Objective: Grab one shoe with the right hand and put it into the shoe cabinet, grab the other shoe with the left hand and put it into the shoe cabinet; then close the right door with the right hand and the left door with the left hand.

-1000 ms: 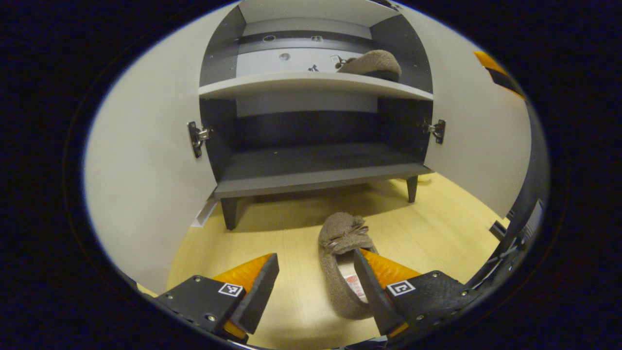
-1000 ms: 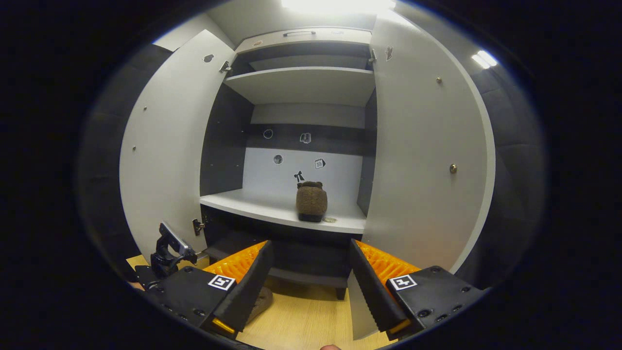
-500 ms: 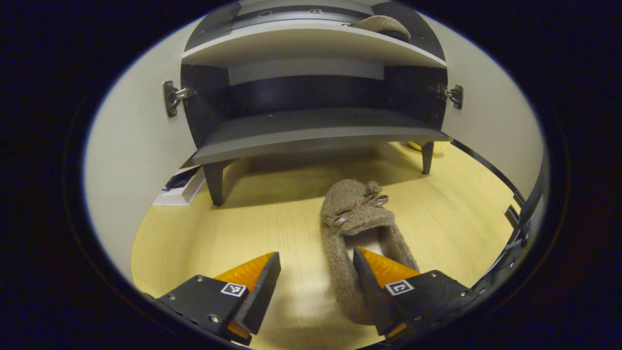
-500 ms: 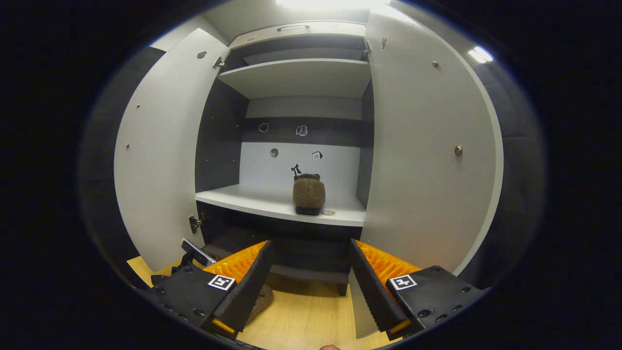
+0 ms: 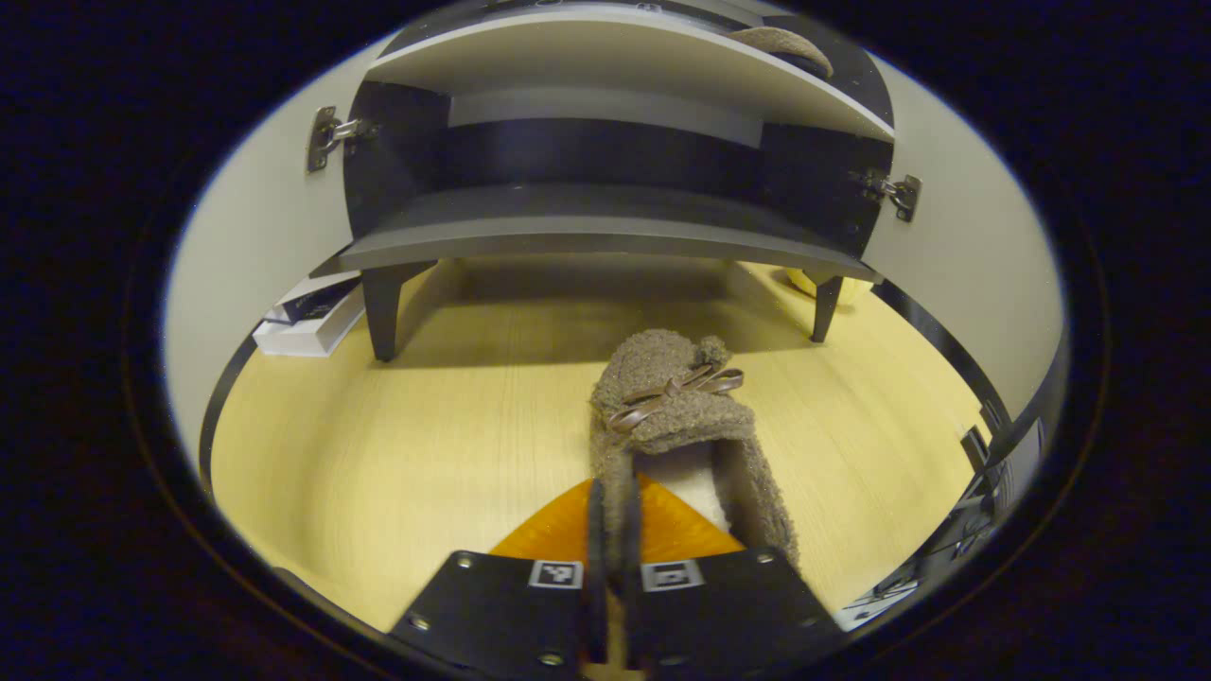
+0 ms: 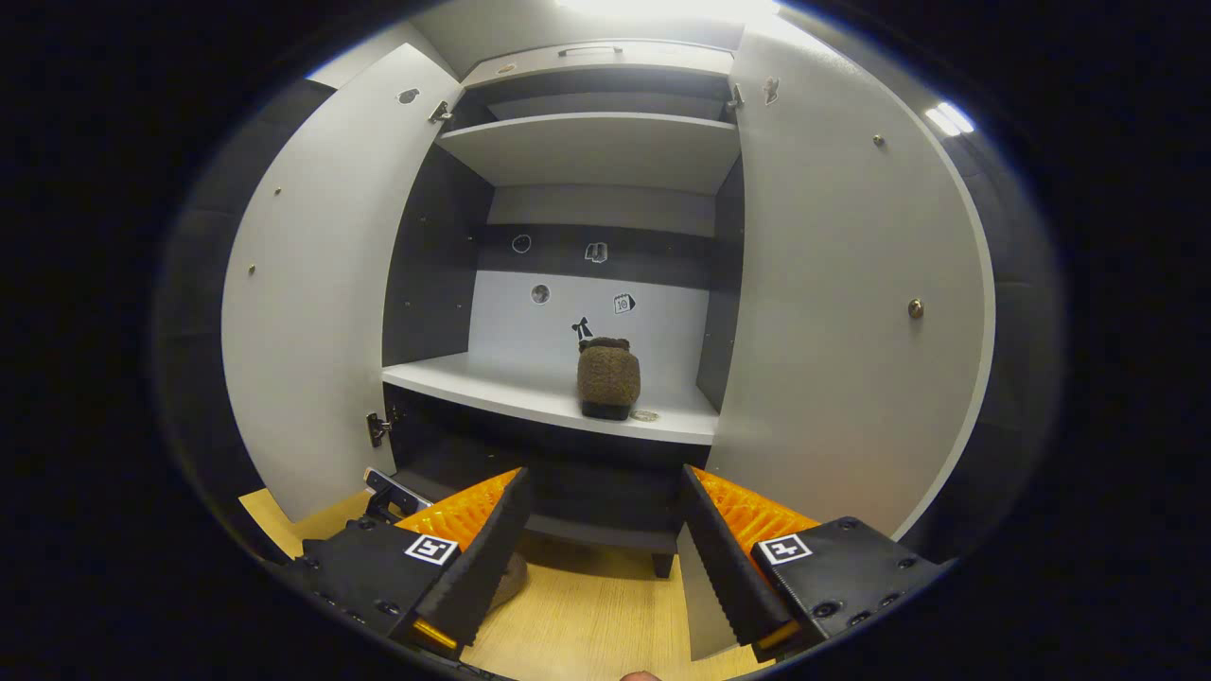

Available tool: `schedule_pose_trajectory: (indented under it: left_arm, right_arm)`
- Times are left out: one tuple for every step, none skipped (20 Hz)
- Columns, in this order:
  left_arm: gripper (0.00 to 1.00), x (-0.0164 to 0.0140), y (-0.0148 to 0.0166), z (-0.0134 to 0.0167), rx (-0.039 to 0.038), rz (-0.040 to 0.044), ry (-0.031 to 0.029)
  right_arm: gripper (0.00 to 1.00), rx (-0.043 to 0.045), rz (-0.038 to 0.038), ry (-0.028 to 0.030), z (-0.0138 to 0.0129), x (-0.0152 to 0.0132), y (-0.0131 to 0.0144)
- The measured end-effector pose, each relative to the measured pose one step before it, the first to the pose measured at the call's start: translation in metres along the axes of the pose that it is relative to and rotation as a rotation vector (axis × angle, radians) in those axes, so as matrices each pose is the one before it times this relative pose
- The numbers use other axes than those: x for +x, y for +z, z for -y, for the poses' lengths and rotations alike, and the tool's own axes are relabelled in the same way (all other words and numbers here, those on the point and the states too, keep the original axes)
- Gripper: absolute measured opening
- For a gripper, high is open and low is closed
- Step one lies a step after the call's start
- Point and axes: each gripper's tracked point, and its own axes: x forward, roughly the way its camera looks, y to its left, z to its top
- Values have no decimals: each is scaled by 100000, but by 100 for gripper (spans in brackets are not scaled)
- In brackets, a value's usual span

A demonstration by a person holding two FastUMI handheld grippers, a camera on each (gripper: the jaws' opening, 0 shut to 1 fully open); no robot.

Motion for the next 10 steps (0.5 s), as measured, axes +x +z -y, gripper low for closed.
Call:
schedule_pose_trajectory:
  left_arm:
    - [6,-135,359,48,1368,949,529]
    - [6,390,205,-490,353,23,1261]
    - [2,-465,283,-94,24,857,-233]
    - [2,-234,385,252,-737,1465,-475]
    - [2,-257,441,21,-90,1207,137]
    - [2,-147,184,-284,117,1366,564]
    - [7,-172,336,-53,-105,981,554]
    - [2,-643,382,-21,-179,1491,557]
    - [2,-209,49,-90,-549,1306,288]
    - [2,-259,458,-86,-507,1688,206]
  right_arm:
    - [99,39,129,179,-118,14,32]
    - [99,199,-52,216,-123,-42,68]
    - [99,317,67,322,-143,-54,150]
    - [99,217,355,178,-176,-64,155]
    - [99,-86,614,258,-147,-144,244]
    - [99,-266,456,111,-145,-129,116]
    - [99,-290,415,164,-142,-207,151]
    - [99,-206,466,170,-133,-158,158]
    - [99,58,377,202,-99,-173,120]
    - [99,331,322,236,-154,-146,-22]
